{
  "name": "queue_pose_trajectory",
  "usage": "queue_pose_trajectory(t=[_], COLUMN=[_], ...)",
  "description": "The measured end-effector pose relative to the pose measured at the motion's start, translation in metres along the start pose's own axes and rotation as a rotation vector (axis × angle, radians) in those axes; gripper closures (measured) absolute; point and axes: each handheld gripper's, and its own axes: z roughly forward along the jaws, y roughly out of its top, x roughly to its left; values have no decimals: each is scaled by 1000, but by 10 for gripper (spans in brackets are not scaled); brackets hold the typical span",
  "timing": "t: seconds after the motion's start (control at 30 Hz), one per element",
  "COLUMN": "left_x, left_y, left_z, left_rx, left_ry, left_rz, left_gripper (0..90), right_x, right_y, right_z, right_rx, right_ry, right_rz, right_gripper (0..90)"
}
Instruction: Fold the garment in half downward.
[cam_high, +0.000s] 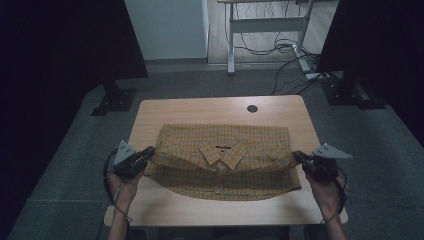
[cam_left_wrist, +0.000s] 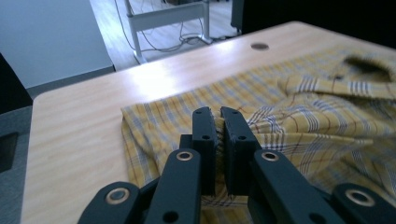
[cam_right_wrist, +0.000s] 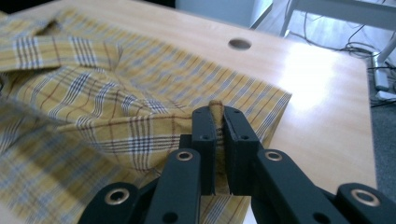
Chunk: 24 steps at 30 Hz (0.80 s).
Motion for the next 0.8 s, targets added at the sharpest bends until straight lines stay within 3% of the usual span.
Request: queue_pose_trajectory(t=[0.1,0.23,0.33,0.47,0.63,0.73,0.8], left_x=[-3,-8,-9,-14,-12,-7,-7], left_y=[-29,-72,-88,-99,-98,-89,-77], left_z=[-1,5,7,15,16,10,5], left_rx=[70,184,236,306,319,291,259], left_ry=[-26,-45,-61,-58,-58,-11,46], left_rz=[-12,-26,-37,-6,-30,-59,-38], left_gripper=[847,846,843,838,808,708,661], right_x=[9,16,17,17,17,17,16], right_y=[-23,-61,-83,-94,-99,-99,-100], right_z=[-6,-1,4,8,12,12,12], right_rx=[36,124,189,253,260,258,256], right_ry=[29,72,90,108,117,112,111], right_rz=[6,43,65,68,82,80,83], right_gripper=[833,832,830,827,824,802,785])
